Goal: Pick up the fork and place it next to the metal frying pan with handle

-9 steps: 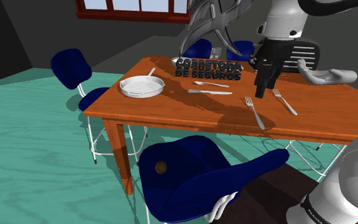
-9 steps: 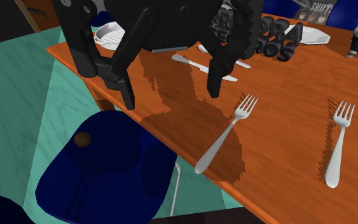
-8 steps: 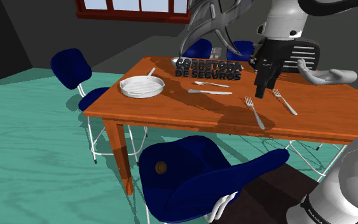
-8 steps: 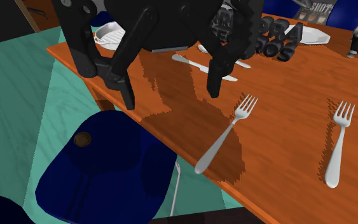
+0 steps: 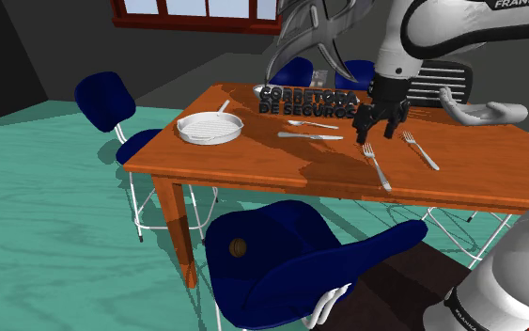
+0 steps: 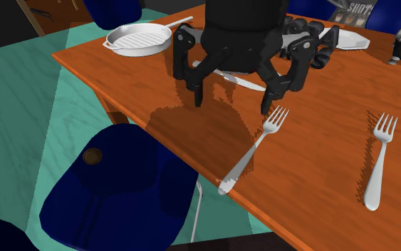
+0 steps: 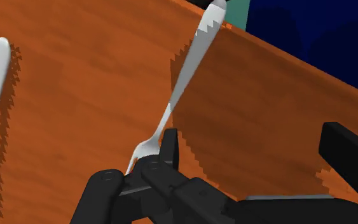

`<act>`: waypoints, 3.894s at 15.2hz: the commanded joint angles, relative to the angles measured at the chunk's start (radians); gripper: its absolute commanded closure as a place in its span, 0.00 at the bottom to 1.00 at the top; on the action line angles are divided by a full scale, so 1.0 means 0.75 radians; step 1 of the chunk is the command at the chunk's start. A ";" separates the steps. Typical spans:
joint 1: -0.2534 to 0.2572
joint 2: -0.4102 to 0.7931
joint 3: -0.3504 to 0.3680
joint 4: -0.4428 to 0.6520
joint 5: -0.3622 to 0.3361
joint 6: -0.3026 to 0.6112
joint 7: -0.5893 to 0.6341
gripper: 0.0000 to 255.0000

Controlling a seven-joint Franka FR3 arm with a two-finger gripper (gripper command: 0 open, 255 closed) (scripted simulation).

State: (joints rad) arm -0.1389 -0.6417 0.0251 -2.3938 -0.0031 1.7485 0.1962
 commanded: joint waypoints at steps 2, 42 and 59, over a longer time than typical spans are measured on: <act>-0.083 0.056 -0.019 -0.030 -0.012 0.122 0.133 0.00; -0.248 0.187 -0.064 -0.071 -0.038 0.361 0.400 1.00; -0.201 0.248 0.032 0.200 0.000 0.149 0.518 1.00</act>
State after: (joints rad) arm -0.2986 -0.4687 0.0315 -2.2512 -0.0094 1.8550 0.5605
